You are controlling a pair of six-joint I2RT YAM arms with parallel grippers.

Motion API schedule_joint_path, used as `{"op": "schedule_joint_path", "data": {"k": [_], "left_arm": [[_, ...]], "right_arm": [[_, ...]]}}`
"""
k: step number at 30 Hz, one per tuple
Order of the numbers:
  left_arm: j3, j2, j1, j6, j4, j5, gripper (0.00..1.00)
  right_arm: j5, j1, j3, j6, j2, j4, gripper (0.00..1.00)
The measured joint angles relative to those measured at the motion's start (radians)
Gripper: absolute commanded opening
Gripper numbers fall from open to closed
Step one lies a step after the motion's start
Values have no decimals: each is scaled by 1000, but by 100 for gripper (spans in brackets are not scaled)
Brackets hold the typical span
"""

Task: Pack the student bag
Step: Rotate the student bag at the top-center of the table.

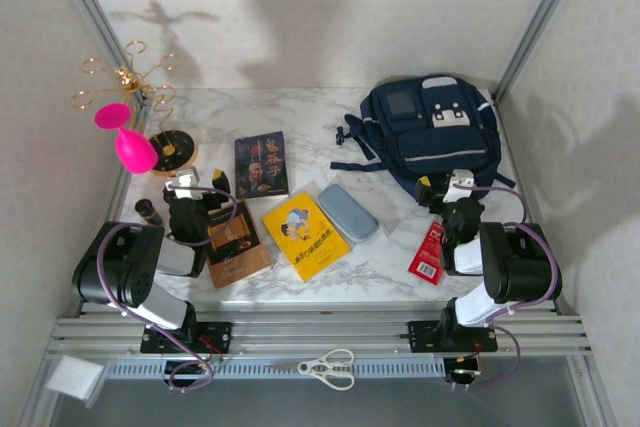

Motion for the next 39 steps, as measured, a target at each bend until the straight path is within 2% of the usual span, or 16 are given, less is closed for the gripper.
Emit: {"op": "schedule_joint_path", "data": {"k": [9, 17, 22, 27, 33, 39], "left_arm": [[0, -10, 0, 0, -10, -1, 99], [25, -239, 0, 0, -182, 0, 99], [91, -371, 0, -30, -365, 5, 99], [150, -457, 0, -132, -509, 74, 99], [183, -479, 2, -333, -621, 199, 99], [212, -480, 2, -493, -779, 230, 99]], "right_arm": [[-1, 0, 5, 0, -7, -18, 99], [34, 0, 87, 29, -166, -204, 99], [52, 0, 174, 90, -258, -420, 99], [56, 0, 258, 212, -317, -644, 99], [13, -5, 327, 393, -361, -903, 99], [-19, -39, 380, 487, -390, -1155, 99]]}}
